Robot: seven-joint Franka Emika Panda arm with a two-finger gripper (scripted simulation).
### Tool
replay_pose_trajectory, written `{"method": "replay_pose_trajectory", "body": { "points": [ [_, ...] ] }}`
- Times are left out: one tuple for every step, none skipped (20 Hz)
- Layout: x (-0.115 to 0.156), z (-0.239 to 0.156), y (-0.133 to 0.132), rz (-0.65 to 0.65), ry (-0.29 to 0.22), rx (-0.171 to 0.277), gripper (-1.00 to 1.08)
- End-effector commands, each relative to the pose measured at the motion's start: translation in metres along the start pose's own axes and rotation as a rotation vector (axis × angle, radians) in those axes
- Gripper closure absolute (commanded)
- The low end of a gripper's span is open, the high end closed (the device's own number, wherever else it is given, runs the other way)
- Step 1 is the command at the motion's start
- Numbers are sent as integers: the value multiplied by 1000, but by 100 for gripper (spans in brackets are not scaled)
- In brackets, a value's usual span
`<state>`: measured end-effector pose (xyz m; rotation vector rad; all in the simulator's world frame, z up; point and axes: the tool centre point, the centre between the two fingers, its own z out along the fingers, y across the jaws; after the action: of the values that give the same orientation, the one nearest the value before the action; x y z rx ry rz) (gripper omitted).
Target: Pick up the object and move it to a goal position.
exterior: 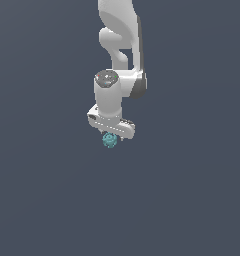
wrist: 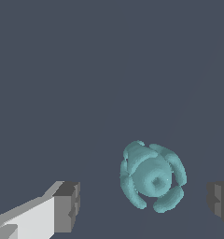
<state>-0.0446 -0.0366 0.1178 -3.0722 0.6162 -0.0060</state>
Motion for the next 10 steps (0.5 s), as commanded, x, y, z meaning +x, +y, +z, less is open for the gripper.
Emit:
{"method": "replay_pose_trajectory", "body": {
  "points": [
    [-5,9,8,66,0,-2,-92],
    [-7,12,10,88,-1,-3,-92],
    [-9,14,13,108,-1,-4,-92],
    [-10,17,15,127,-1,-5,-92],
    [-12,19,17,143,-1,-5,-92],
    [-13,21,19,158,-1,-6,-92],
    [-14,23,20,171,-1,-7,-92],
    [-15,24,22,183,-1,-7,-92],
    [-16,25,23,192,-1,-8,-92],
    [-17,26,24,200,-1,-8,-92]
  ]
}}
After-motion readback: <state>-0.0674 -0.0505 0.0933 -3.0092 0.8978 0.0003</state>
